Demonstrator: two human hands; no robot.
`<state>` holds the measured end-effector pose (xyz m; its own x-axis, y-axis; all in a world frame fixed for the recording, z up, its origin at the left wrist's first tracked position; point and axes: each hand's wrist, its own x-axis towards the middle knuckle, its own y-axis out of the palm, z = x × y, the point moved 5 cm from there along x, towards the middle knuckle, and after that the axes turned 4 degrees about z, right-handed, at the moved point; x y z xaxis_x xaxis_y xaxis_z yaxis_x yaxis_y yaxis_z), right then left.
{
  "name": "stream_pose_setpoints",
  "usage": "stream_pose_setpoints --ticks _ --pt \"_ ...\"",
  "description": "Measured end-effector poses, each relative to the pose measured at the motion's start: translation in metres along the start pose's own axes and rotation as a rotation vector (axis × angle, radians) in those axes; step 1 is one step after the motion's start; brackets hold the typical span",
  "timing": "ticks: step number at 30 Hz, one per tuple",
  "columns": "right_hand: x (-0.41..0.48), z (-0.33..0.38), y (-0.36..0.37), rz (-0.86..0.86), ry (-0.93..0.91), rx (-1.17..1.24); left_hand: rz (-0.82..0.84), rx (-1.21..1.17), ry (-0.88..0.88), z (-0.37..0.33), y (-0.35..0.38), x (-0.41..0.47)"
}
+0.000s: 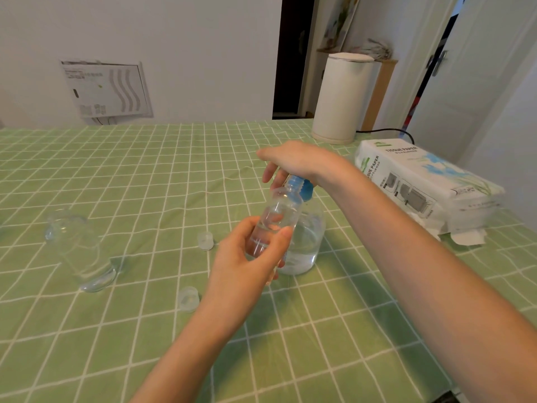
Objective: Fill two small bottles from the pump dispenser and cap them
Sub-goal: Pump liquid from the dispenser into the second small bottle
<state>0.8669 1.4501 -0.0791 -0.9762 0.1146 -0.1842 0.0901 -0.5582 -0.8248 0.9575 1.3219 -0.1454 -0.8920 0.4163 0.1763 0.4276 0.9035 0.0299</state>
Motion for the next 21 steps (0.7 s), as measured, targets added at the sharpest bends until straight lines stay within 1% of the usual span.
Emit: stream_pose_setpoints --ticks 5,11,21 --pt "0.001 0.001 -0.002 0.022 0.002 -0.035 0.002 0.009 0.002 -0.001 0.000 0.000" --pt "-0.001 0.009 -0.014 -0.014 -0.027 -0.090 0.005 0.006 0.026 -0.005 0.001 0.002" --pt "0.001 0.002 0.000 0.051 0.000 -0.044 0.000 0.008 0.014 -0.002 0.000 0.000"
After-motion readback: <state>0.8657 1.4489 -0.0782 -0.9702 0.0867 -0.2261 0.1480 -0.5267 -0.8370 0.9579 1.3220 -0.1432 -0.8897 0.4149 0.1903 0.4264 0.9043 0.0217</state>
